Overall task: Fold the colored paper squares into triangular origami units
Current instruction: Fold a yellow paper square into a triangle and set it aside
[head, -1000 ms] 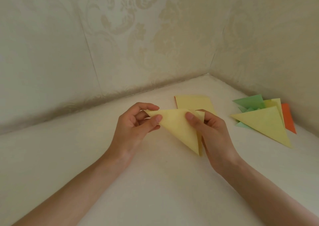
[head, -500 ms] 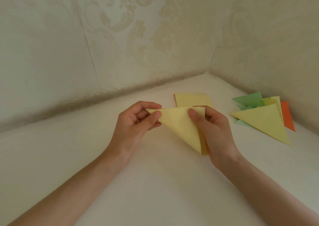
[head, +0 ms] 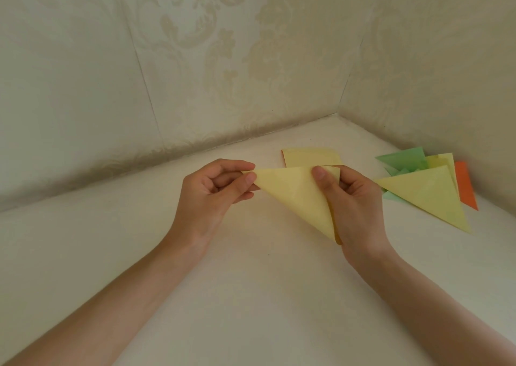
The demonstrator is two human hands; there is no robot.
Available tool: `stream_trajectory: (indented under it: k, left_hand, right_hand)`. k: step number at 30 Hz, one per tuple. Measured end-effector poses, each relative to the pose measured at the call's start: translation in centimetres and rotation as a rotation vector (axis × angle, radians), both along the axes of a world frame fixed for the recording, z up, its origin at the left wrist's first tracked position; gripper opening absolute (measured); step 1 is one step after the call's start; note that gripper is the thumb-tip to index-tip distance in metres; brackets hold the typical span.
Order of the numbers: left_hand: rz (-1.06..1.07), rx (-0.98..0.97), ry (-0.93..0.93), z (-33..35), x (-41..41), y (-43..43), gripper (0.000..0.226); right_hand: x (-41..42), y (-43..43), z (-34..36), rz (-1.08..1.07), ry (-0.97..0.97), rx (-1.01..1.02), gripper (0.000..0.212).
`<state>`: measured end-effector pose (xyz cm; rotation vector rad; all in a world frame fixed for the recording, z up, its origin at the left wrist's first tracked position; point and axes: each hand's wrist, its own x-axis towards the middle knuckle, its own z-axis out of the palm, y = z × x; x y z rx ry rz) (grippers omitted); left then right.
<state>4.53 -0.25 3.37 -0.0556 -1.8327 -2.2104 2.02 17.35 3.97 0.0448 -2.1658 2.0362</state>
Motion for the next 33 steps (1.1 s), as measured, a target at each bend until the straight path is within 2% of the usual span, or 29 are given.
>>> stream_trajectory:
  k: [5, 11, 18, 23, 25, 28, 30, 33]
  left_hand:
    - [0.012, -0.004, -0.007, 0.0, -0.1, 0.0, 0.012]
    - [0.041, 0.021, 0.003, 0.2, 0.0, 0.1, 0.023]
    - [0.060, 0.004, 0.015, 0.2, 0.1, 0.1, 0.012]
    - [0.034, 0.047, -0.134, -0.2, -0.6, -0.4, 0.006]
    - [0.016, -0.096, -0.178, -0.5, -0.9, -0.7, 0.007]
    - [0.068, -0.682, -0.100, -1.4, -0.9, -0.9, 0.013]
    - [0.079, -0.939, -0.041, -1.8, -0.6, -0.8, 0.011]
    - [0.082, -1.126, 0.047, -2.3, -0.5, -0.9, 0.012]
  right_hand:
    - [-0.1, 0.0, -0.2, -0.001, 0.033, 0.015, 0.042]
    - [-0.1, 0.1, -0.5, 0.000, 0.066, 0.017, 0.028]
    - [-0.1, 0.2, -0.7, 0.001, 0.079, 0.042, 0.026]
    - [-0.4, 0.2, -1.1, -0.010, 0.088, 0.141, 0.028]
    - [-0.9, 0.6, -1.2, 0.020, 0.080, 0.327, 0.031]
    - [-1.5, 1.3, -1.0, 0.153, 0.009, 0.673, 0.026]
    - [-1.6, 1.7, -0.9, 0.211, -0.041, 0.745, 0.020]
    - [-1.8, 1.9, -1.0, 0.265, -0.035, 0.807, 0.018]
